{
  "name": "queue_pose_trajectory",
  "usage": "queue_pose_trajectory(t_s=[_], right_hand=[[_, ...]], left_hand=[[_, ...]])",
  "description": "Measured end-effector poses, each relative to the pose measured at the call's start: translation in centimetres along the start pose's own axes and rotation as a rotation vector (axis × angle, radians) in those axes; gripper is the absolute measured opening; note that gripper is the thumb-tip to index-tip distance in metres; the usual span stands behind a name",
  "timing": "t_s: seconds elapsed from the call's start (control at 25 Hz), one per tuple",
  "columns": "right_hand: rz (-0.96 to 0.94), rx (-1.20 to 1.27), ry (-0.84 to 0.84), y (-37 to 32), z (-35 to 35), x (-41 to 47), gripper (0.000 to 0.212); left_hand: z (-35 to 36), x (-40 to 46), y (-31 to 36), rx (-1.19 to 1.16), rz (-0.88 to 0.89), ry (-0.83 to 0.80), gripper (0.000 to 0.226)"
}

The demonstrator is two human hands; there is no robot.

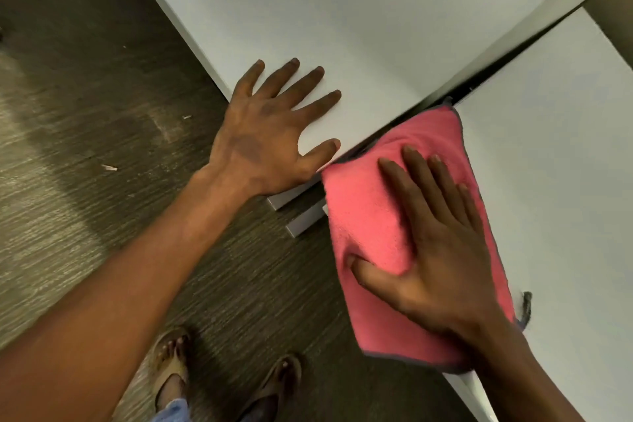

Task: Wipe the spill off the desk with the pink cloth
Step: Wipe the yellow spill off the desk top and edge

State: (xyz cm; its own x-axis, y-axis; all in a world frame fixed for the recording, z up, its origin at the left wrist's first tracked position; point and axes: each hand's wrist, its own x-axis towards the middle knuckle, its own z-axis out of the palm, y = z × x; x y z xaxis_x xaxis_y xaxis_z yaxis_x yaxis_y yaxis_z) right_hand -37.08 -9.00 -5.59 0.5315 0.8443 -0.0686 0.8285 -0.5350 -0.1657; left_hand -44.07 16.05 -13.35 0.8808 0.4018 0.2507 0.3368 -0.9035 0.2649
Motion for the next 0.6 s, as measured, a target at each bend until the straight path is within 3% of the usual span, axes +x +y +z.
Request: queue_pose_trajectory(t_s=[0.08,0.28,0.44,0.6], right_hand=[[0.026,-0.027,-0.003,-1.5,0.3,1.7,0.098],[-0.191,0.069,0.127,-4.1,1.3,3.6,0.033],[-0.277,0.120,0.095,-4.3,1.2,4.7,0.025],[-0.246,0.170,0.062,-5.4,0.8,6.7,0.029]], left_hand=[[0.1,0.0,0.2,0.005,-0.007,0.017,0.070],[-0.2,0.1,-0.1,0.002,0.016,-0.010,0.071],[-0.5,0.1,-0.4,0.015,0.022,-0.051,0.074],[-0.7,0.3,-0.5,0.001,0.036,-0.082,0.078]])
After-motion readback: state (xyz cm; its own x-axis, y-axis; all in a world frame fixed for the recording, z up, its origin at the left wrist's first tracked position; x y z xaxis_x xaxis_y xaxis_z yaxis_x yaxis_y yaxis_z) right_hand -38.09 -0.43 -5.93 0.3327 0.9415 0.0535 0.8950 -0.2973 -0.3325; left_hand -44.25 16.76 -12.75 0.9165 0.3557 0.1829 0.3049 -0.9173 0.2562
